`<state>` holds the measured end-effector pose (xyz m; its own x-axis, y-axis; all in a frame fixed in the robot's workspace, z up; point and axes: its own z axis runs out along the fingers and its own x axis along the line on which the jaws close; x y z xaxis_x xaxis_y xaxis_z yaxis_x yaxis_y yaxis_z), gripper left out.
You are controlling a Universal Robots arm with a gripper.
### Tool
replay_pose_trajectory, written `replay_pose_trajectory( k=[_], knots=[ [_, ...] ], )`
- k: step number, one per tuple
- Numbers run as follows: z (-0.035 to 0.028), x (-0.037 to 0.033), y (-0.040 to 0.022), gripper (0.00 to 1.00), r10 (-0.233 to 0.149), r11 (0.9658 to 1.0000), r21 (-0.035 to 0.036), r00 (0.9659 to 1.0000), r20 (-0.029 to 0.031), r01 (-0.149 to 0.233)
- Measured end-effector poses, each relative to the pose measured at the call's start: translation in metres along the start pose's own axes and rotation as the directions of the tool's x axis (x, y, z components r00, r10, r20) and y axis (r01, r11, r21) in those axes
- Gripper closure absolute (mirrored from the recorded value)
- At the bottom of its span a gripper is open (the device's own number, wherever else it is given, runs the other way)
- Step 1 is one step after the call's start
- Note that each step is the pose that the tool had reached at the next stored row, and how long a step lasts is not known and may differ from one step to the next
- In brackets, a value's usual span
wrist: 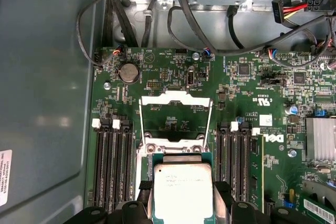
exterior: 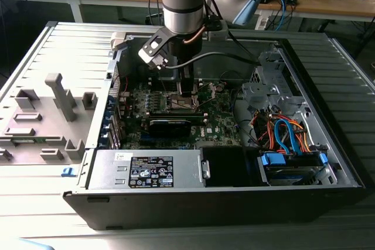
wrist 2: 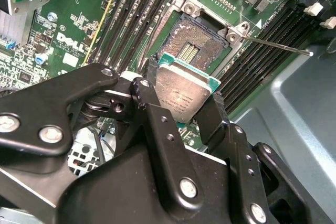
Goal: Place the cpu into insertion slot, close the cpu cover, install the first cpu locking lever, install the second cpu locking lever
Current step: 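Place the cpu into insertion slot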
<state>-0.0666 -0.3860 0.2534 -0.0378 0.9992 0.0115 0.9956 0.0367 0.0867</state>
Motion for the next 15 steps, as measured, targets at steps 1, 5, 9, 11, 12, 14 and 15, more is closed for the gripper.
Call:
replay_pose_trajectory(
  k=[1, 5, 9, 11, 12, 14, 15],
  knots=[
    [0.0001, 0.0, -0.0001, 0.45, 0.0, 1.0, 0.0, 1.0, 0.0, 0.0],
    [0.0006, 0.0, -0.0006, 0.45, 0.0, 1.0, 0.0, 1.0, 0.0, 0.0],
    [0.001, 0.0001, -0.0012, 0.45, 0.0, 1.0, 0.0, 1.0, 0.0, 0.0],
    [0.0012, 0.0002, -0.0017, 0.45, 0.0, 1.0, 0.0, 1.0, 0.0, 0.0],
    [0.0015, 0.0005, -0.002, 0.45, 0.0, 1.0, -0.0002, 1.0, -0.0003, 0.0],
    [0.0017, 0.002, -0.0033, 0.45, 0.0, 1.0, -0.0001, 1.0, 0.0, 0.0],
    [0.002, 0.0025, -0.0033, 0.45, 0.0, 1.0, 0.0001, 1.0, 0.0006, 0.0]
  ],
)
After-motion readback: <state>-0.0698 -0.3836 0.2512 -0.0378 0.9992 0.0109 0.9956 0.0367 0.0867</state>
